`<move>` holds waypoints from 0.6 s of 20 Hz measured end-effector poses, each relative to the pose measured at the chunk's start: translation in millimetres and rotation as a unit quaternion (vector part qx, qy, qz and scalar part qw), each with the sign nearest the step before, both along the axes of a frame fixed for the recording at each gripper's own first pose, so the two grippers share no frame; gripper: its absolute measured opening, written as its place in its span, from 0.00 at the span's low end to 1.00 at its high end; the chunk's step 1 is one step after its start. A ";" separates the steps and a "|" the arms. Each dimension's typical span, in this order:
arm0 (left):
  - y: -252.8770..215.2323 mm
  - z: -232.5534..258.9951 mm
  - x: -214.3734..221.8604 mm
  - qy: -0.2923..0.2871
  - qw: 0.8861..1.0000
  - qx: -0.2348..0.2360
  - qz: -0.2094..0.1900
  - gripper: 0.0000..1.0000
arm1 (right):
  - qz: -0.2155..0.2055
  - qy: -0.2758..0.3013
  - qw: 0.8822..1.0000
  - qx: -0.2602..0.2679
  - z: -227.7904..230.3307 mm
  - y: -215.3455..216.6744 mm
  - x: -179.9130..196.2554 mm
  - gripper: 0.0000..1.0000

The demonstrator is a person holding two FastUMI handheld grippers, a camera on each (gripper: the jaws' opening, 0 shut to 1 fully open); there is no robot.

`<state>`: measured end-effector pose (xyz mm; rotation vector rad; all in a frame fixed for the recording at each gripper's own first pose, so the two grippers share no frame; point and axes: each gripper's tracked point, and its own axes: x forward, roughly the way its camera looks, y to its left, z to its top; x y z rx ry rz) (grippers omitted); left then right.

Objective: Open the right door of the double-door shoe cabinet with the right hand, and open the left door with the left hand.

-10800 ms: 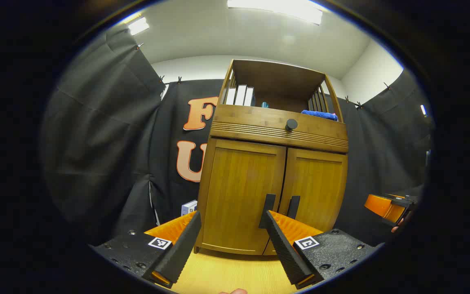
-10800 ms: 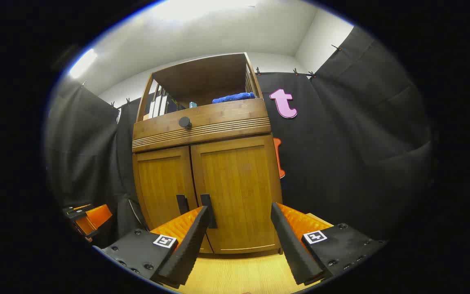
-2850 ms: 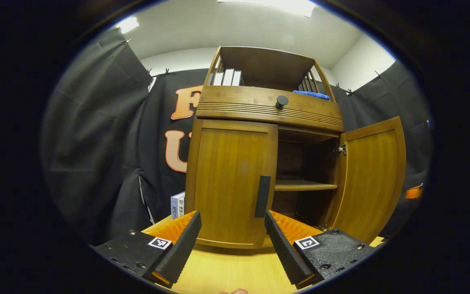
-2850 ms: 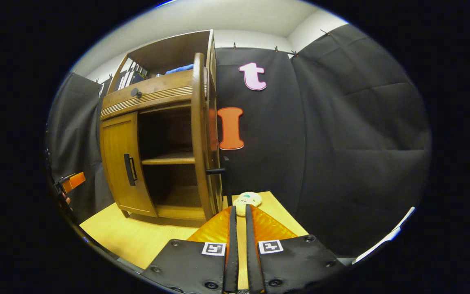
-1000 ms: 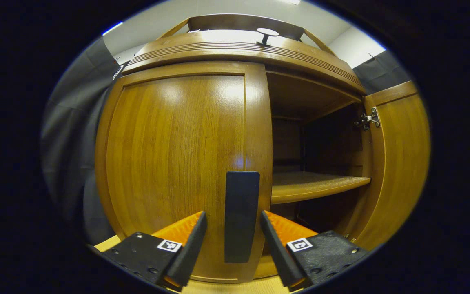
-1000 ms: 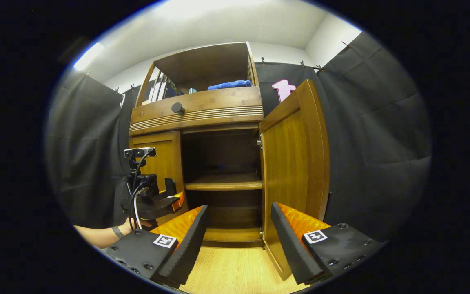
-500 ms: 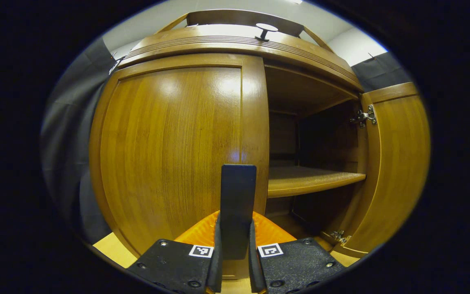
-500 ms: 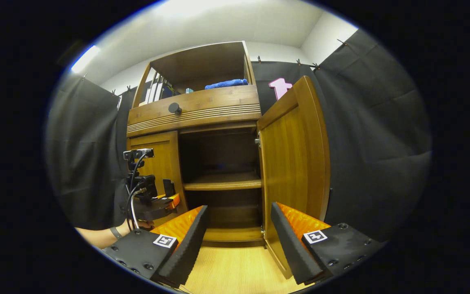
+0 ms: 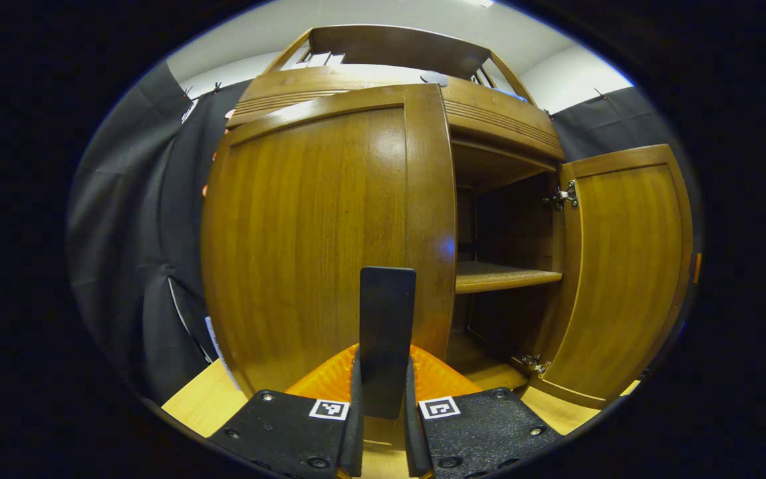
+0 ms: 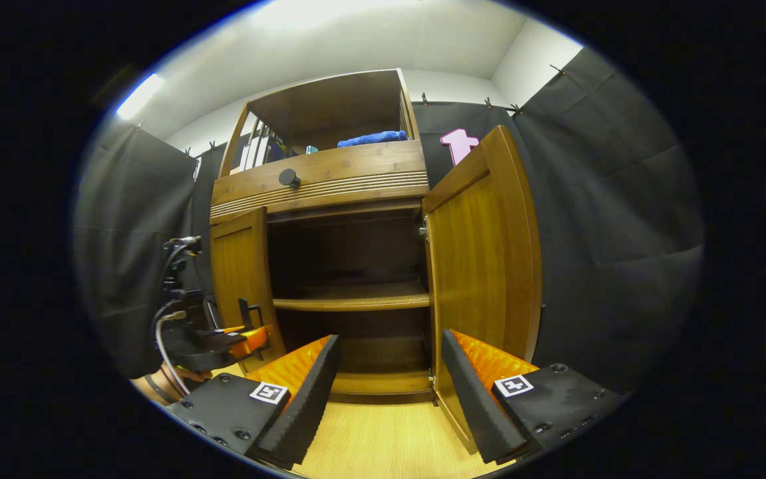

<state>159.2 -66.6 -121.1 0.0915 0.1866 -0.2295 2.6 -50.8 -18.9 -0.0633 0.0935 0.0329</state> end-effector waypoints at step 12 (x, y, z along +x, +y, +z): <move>111.2 35.6 -82.2 -0.027 0.996 0.019 0.078 0.15 | 0.031 0.014 0.999 0.000 -13.4 28.1 24.5 0.98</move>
